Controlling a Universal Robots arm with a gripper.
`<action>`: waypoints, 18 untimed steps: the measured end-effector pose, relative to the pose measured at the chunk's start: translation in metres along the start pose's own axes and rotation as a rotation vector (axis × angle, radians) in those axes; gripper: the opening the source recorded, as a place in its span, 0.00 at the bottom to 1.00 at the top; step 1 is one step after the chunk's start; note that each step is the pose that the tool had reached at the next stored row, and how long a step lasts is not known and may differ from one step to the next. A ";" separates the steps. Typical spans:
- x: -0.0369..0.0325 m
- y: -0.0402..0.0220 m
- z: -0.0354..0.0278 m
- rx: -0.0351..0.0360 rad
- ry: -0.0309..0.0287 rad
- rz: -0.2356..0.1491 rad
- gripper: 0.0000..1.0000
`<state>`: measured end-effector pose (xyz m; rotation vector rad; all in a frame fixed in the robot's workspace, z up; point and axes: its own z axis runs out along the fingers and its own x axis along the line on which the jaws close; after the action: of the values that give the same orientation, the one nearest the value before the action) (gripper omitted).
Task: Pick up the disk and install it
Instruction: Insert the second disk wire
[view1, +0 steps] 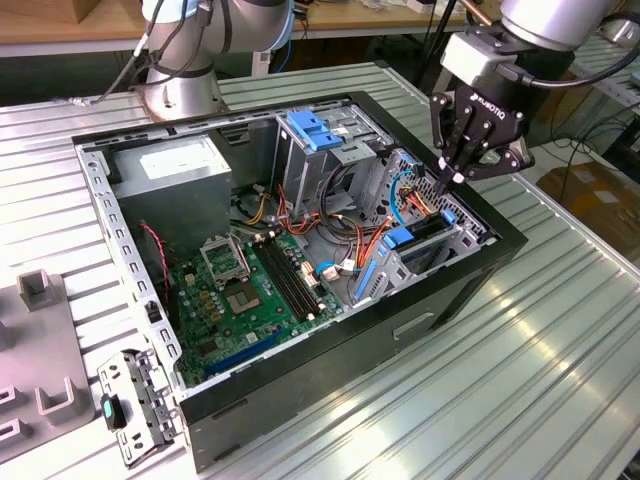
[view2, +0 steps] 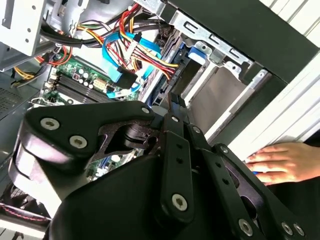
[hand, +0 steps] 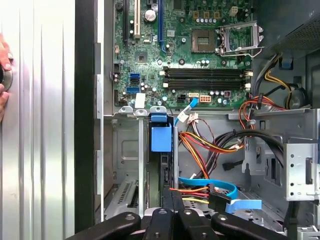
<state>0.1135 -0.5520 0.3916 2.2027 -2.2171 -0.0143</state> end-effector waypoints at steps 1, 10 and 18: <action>-0.0005 0.0003 0.0000 0.0000 0.0001 0.000 0.11; -0.0105 0.0025 -0.0130 -0.0004 0.0129 0.000 0.11; -0.0561 0.0000 -0.0096 -0.0152 0.0852 0.001 0.11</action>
<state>0.1140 -0.4959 0.4009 2.1515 -2.1668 0.0614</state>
